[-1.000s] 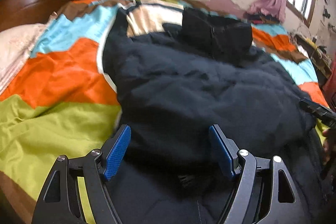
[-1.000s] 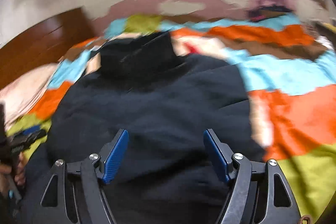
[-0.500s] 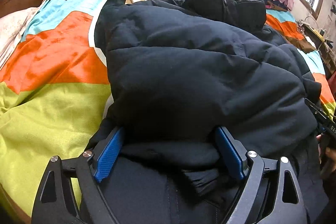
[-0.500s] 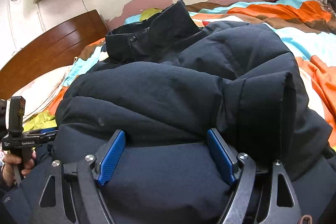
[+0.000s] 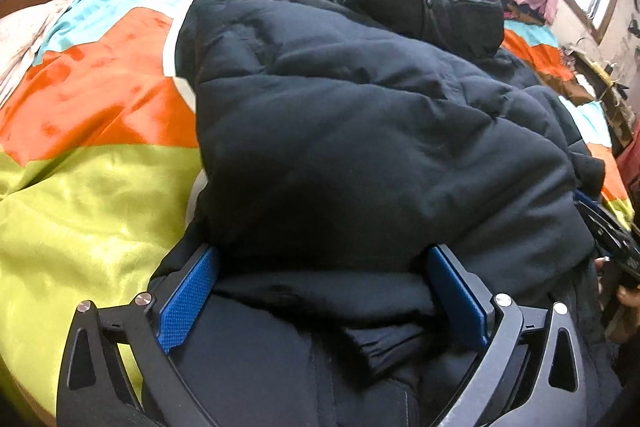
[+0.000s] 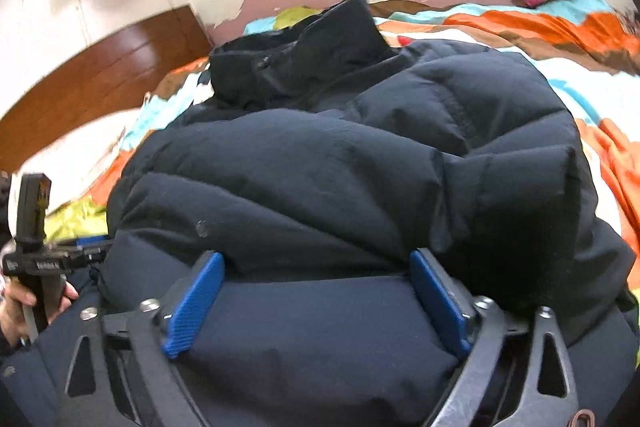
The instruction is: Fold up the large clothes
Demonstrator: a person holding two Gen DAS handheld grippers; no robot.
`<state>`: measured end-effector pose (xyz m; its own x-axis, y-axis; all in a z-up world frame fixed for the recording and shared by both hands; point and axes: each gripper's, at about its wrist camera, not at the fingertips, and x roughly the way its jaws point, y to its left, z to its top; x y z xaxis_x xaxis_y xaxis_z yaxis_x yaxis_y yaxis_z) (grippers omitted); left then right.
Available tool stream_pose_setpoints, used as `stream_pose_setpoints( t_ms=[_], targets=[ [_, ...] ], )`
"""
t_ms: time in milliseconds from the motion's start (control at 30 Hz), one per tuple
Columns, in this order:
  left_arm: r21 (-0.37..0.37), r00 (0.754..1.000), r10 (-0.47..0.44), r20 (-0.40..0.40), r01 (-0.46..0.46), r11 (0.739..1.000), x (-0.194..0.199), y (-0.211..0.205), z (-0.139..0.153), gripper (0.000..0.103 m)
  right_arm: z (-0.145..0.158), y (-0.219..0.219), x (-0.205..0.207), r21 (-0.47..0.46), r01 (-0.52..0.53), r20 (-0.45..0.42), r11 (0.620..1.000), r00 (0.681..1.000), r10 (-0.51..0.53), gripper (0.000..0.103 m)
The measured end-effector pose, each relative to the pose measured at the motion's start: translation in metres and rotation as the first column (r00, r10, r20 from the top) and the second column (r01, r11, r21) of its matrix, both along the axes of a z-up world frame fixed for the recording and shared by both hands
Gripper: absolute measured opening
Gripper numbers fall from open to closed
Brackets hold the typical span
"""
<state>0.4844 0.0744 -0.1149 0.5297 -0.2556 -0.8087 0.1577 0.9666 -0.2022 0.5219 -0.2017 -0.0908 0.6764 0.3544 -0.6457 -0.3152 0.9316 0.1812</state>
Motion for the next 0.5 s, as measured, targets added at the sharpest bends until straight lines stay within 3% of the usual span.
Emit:
stream_pose_setpoints(
  t_ms=[133, 267, 367, 400, 500],
  targets=[
    [0.060, 0.988, 0.063, -0.139, -0.055, 0.997, -0.014, 0.001, 0.011, 0.101, 0.008, 0.008, -0.011, -0.101, 0.029, -0.084, 0.994, 0.996, -0.038, 0.103],
    [0.089, 0.957, 0.068, -0.282, -0.044, 0.995, -0.037, -0.002, 0.015, 0.101, 0.015, 0.008, -0.027, -0.180, 0.037, -0.199, 0.983, 0.977, -0.074, 0.103],
    [0.120, 0.946, 0.047, -0.320, -0.009, 0.993, -0.062, -0.009, 0.018, 0.101, 0.007, 0.023, -0.043, -0.359, -0.080, -0.318, 0.930, 0.947, -0.042, 0.103],
    [0.145, 0.945, 0.036, -0.325, 0.012, 0.989, -0.069, -0.013, 0.021, 0.101, -0.002, 0.027, -0.049, -0.394, -0.144, -0.390, 0.908, 0.921, -0.023, 0.103],
    [0.157, 0.928, 0.021, -0.372, 0.041, 0.987, -0.080, -0.015, 0.028, 0.101, -0.005, 0.020, -0.065, -0.336, -0.166, -0.448, 0.927, 0.894, -0.002, 0.103]
  ],
)
